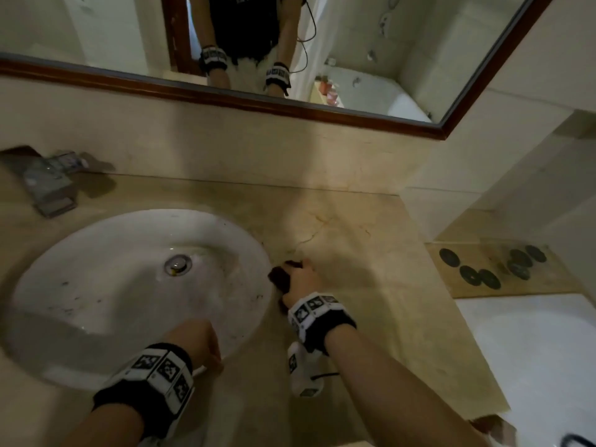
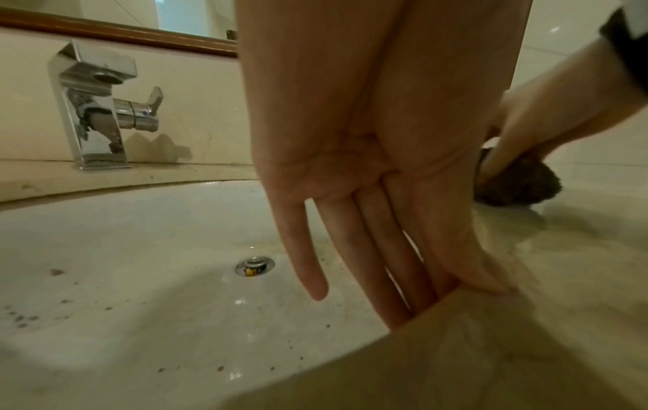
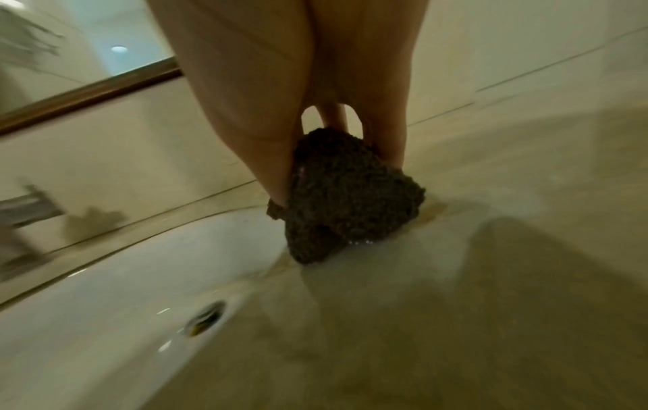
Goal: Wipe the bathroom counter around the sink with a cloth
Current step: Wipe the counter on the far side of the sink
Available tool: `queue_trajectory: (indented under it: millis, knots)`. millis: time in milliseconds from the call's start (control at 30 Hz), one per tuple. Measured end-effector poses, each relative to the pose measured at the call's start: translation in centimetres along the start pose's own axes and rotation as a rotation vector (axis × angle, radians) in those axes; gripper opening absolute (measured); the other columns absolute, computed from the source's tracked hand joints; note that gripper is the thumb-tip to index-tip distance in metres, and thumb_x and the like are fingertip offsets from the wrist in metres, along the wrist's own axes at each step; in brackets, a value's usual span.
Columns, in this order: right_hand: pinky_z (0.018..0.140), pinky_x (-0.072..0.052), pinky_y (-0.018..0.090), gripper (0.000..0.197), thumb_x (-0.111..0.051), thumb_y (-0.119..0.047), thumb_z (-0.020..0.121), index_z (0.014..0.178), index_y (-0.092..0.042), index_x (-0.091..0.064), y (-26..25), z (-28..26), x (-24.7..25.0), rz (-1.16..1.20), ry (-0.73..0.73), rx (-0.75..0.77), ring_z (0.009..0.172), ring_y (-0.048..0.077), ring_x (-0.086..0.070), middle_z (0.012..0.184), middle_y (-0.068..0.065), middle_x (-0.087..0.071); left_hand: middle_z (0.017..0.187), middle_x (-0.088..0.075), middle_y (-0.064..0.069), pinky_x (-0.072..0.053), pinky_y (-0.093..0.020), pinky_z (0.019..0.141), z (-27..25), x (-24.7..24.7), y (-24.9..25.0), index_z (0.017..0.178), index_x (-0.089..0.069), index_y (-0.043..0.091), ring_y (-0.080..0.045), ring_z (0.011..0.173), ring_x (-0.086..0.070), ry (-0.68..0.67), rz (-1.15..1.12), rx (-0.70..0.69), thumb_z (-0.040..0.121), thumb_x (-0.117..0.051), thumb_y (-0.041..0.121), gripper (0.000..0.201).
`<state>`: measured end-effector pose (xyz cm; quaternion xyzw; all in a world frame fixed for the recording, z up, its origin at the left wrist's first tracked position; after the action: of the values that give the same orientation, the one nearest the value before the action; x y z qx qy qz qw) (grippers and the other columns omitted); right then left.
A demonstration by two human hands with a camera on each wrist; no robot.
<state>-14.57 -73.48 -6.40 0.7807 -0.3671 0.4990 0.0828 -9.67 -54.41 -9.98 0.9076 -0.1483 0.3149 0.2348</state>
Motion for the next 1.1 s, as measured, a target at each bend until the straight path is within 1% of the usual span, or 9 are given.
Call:
queue_trajectory:
  millis: [167, 233, 333, 500, 567, 700, 800, 967, 1100]
  knots:
    - [0.102, -0.043, 0.039, 0.043, -0.059, -0.007, 0.083, 0.125, -0.011, -0.058, -5.0, -0.8, -2.7, 0.174, -0.167, 0.200, 0.119, 0.034, -0.048, 0.134, 0.014, -0.048, 0.074, -0.065, 0.008, -0.052, -0.022, 0.086, 0.1, -0.2, -0.1, 0.076, -0.075, 0.020, -0.013, 0.098, -0.069, -0.036, -0.012, 0.045, 0.076, -0.075, 0.022, 0.002]
    - [0.095, -0.047, 0.034, 0.040, -0.059, -0.005, 0.083, 0.122, -0.012, -0.061, -4.7, -1.0, -1.4, 0.300, -0.136, 0.236, 0.110, 0.030, -0.055, 0.122, 0.015, -0.058, 0.085, -0.071, 0.002, -0.053, -0.023, 0.088, 0.4, -0.2, -0.3, 0.089, -0.077, 0.014, -0.014, 0.098, -0.069, -0.039, -0.048, 0.044, 0.076, -0.074, 0.022, 0.016]
    - [0.066, -0.056, 0.030, 0.025, -0.063, -0.023, 0.088, 0.107, -0.009, -0.070, -2.4, 0.4, 2.9, 0.616, -0.068, 0.189, 0.068, 0.022, -0.063, 0.087, 0.013, -0.066, 0.101, -0.075, -0.003, -0.054, -0.025, 0.091, 0.6, -0.2, -0.6, 0.097, -0.076, 0.011, -0.016, 0.098, -0.070, -0.047, -0.051, 0.061, 0.074, -0.075, 0.025, 0.026]
    - [0.105, -0.040, 0.024, 0.056, -0.062, -0.011, 0.084, 0.135, -0.028, -0.049, 3.2, 8.1, 8.0, -0.045, 0.111, 0.162, 0.128, 0.022, -0.047, 0.143, -0.001, -0.046, 0.070, -0.065, 0.008, -0.053, -0.025, 0.089, 1.2, -0.2, -0.9, 0.079, -0.077, 0.017, -0.015, 0.089, -0.069, -0.123, -0.096, 0.079, 0.072, -0.079, 0.028, 0.013]
    - [0.111, -0.031, 0.028, 0.061, -0.060, -0.017, 0.086, 0.142, -0.028, -0.037, 4.7, 9.8, 7.1, -0.257, 0.021, 0.193, 0.136, 0.023, -0.036, 0.150, -0.001, -0.035, 0.057, -0.060, 0.016, -0.053, -0.020, 0.083, 1.5, 0.1, -1.0, 0.061, -0.072, 0.022, -0.008, 0.070, -0.064, -0.128, -0.109, 0.074, 0.071, -0.080, 0.028, 0.014]
    - [0.112, -0.030, 0.043, 0.070, -0.062, -0.021, 0.081, 0.142, -0.033, -0.030, 5.9, 12.5, 4.9, -0.318, -0.066, 0.169, 0.141, 0.030, -0.023, 0.154, 0.001, -0.020, 0.035, -0.053, 0.020, -0.048, -0.011, 0.064, 2.1, 0.2, -1.3, 0.081, -0.079, 0.017, 0.006, 0.051, -0.053, -0.105, -0.139, 0.066, 0.071, -0.080, 0.027, 0.015]
    - [0.115, -0.027, 0.041, 0.074, -0.063, -0.026, 0.082, 0.146, -0.028, -0.026, 5.0, 12.8, 4.3, -0.320, -0.086, 0.175, 0.141, 0.031, -0.023, 0.156, 0.006, -0.020, 0.036, -0.054, 0.020, -0.054, -0.019, 0.079, 2.5, 0.0, -1.7, 0.074, -0.078, 0.018, -0.002, 0.059, -0.059, -0.131, -0.103, 0.065, 0.069, -0.080, 0.029, 0.012]
    - [0.112, -0.032, 0.044, 0.059, -0.054, -0.022, 0.086, 0.140, -0.036, -0.036, 2.1, 10.5, 0.5, -0.166, -0.020, 0.223, 0.139, 0.033, -0.025, 0.154, 0.002, -0.023, 0.070, -0.067, 0.008, -0.056, -0.029, 0.090, 2.9, 0.2, -1.8, 0.049, -0.067, 0.024, -0.016, 0.092, -0.070, -0.208, -0.041, 0.090, 0.063, -0.081, 0.031, 0.021]
    - [0.116, -0.021, 0.046, 0.055, -0.054, -0.024, 0.089, 0.141, -0.028, -0.036, -0.8, 7.3, -1.0, -0.239, -0.063, 0.264, 0.140, 0.034, -0.022, 0.153, 0.007, -0.024, 0.082, -0.065, 0.004, -0.053, -0.028, 0.094, 2.3, 0.3, -1.0, 0.088, -0.077, 0.016, -0.019, 0.100, -0.068, -0.191, -0.037, 0.053, 0.069, -0.079, 0.029, 0.024]
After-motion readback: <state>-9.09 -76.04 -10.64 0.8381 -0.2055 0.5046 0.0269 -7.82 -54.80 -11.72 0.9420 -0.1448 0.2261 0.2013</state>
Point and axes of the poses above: each hand's wrist, its own z-axis towards the middle knuckle, its own x-axis out of the back of the hand, y = z × x, the point moved 4 cm from there along z, towards the middle knuckle
